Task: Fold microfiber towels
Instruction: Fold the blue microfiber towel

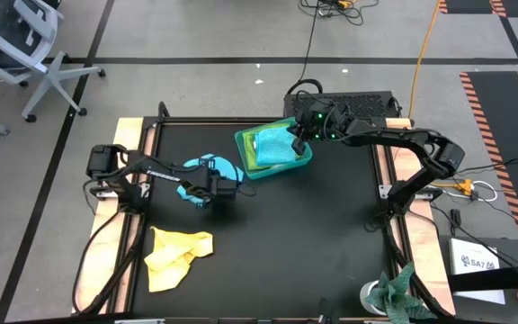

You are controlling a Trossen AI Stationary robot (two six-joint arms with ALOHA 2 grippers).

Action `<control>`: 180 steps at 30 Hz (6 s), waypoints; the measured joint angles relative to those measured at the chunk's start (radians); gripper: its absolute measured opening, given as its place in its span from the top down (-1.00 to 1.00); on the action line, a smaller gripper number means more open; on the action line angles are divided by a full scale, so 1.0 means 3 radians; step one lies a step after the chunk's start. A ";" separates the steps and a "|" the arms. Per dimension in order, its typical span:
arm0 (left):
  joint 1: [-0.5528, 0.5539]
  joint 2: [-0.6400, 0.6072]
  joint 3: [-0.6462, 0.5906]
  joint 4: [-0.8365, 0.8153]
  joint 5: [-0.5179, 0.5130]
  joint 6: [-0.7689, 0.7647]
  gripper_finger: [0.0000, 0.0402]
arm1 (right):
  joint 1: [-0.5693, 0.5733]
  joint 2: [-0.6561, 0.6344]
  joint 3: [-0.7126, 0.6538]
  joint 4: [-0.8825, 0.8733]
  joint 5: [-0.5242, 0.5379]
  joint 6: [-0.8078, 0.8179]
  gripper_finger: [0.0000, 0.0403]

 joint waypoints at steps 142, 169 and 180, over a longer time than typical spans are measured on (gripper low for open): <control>0.0711 -0.0262 -0.0311 0.0466 0.0478 -0.0213 0.33 | -0.0001 0.0000 -0.0001 0.0000 -0.0005 0.0070 1.00; 0.0930 -0.0262 -0.0150 0.0476 0.0749 -0.0563 0.91 | 0.0000 0.0000 -0.0001 0.0000 -0.0003 0.0081 1.00; 0.0968 -0.0312 0.0135 0.0276 0.1134 -0.1143 0.99 | -0.0001 0.0000 -0.0001 0.0000 -0.0002 0.0081 1.00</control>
